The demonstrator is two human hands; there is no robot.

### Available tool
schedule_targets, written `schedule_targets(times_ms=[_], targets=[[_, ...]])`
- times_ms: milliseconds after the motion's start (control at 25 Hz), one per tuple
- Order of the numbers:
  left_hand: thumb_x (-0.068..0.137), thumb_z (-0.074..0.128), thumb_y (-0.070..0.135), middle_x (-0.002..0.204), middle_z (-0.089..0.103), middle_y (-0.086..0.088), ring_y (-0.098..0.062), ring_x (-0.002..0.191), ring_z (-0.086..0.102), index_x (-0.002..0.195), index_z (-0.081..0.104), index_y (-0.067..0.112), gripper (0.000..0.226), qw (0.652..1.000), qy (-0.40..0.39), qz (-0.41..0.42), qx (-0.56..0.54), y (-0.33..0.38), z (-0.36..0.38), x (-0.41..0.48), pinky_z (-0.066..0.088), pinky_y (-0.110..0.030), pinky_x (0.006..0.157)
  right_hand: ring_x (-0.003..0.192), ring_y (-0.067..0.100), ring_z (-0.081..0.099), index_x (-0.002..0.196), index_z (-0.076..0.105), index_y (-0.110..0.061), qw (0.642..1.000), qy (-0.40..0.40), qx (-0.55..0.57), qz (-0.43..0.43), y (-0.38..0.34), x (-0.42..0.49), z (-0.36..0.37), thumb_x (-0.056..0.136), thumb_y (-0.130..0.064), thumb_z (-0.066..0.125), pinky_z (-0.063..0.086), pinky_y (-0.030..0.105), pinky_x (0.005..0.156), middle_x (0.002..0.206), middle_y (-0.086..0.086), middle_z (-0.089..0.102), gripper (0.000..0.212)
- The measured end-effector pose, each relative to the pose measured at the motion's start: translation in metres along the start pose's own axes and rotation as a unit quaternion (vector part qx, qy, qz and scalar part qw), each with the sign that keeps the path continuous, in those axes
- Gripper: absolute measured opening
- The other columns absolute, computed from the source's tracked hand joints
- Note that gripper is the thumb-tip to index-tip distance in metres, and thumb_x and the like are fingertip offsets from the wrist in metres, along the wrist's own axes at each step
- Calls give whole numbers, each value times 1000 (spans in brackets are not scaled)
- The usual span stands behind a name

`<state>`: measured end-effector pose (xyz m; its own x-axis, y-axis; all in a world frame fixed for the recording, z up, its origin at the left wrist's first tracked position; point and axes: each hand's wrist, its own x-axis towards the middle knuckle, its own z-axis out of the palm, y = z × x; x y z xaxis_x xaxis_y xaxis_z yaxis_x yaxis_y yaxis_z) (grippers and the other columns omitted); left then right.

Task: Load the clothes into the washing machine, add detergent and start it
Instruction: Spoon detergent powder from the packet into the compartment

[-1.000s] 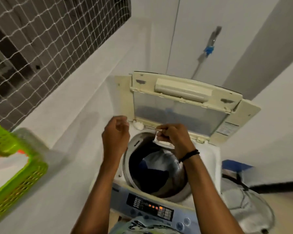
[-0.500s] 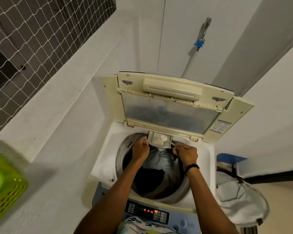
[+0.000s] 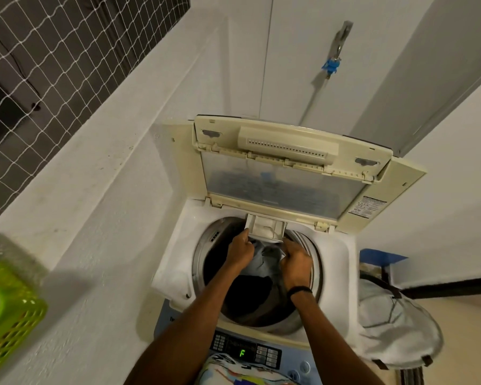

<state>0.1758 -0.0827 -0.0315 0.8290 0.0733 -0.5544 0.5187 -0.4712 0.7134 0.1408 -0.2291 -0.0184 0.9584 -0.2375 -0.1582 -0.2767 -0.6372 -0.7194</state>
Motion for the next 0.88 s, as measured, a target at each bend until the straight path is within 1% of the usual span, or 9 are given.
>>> schedule_targets(times_ms=[120, 280, 400, 480, 520, 600, 680, 720, 880], targets=[[99, 43, 5, 154, 43, -11, -28, 141, 41, 153, 34, 13, 56, 1000, -2, -9, 0, -1, 1, 1, 34, -34, 114, 109, 23, 65, 120, 67, -4, 997, 28, -51, -57, 8, -2, 8, 80, 13, 58, 39, 15, 98, 117, 12, 70, 44], [98, 45, 7, 150, 48, -10, -28, 139, 44, 151, 38, 14, 54, 1000, 3, 0, -7, -6, 3, 5, 36, -37, 115, 110, 25, 65, 118, 68, -6, 996, 36, -58, -63, 12, -2, 15, 79, 12, 59, 43, 25, 98, 116, 11, 70, 43], [95, 43, 4, 135, 61, -9, -27, 128, 55, 139, 54, 18, 48, 999, 21, 25, -28, -3, -1, 0, 44, -34, 107, 96, 27, 69, 107, 74, -10, 998, 62, -9, 12, 11, 2, 13, 84, 4, 59, 50, 27, 87, 102, 10, 75, 31], [96, 42, 1, 140, 57, -10, -25, 132, 51, 140, 52, 11, 47, 997, 40, 30, -61, 2, -7, -6, 39, -29, 108, 90, 28, 69, 101, 76, -9, 989, 80, 83, 97, 8, 5, 9, 87, -1, 58, 47, 22, 78, 94, 11, 76, 24], [97, 43, 2, 145, 53, -10, -24, 136, 48, 144, 48, 9, 48, 995, 56, 27, -78, 3, -11, -9, 37, -30, 112, 86, 25, 69, 99, 76, -7, 976, 72, 151, 141, 7, 7, 6, 87, -1, 58, 49, 20, 73, 89, 9, 75, 22], [98, 44, 5, 149, 49, -8, -23, 139, 46, 147, 44, 9, 49, 990, 88, 34, -103, 4, -20, -16, 36, -36, 117, 75, 19, 68, 94, 74, -3, 925, 40, 300, 229, 3, 11, 1, 89, 3, 57, 54, 15, 61, 79, 6, 73, 19], [99, 46, 6, 148, 51, -7, -21, 137, 48, 146, 47, 9, 47, 983, 120, 47, -129, 9, -33, -28, 38, -35, 116, 77, 22, 70, 100, 71, 2, 855, -3, 431, 290, -4, 13, -2, 90, 7, 54, 59, 19, 66, 85, 13, 73, 20], [99, 47, 6, 146, 53, -6, -20, 135, 50, 144, 49, 9, 46, 978, 138, 56, -144, 11, -40, -35, 39, -33, 114, 81, 24, 70, 104, 69, 4, 830, -28, 467, 303, -9, 14, -1, 91, 7, 52, 61, 24, 70, 91, 16, 72, 21], [95, 57, 11, 130, 67, 0, -12, 120, 62, 131, 62, 17, 37, 952, 202, 117, -196, 20, -82, -74, 49, -32, 106, 94, 30, 67, 110, 63, 8, 796, -119, 517, 292, -42, 6, 5, 94, 5, 50, 62, 27, 68, 105, 22, 68, 21]])
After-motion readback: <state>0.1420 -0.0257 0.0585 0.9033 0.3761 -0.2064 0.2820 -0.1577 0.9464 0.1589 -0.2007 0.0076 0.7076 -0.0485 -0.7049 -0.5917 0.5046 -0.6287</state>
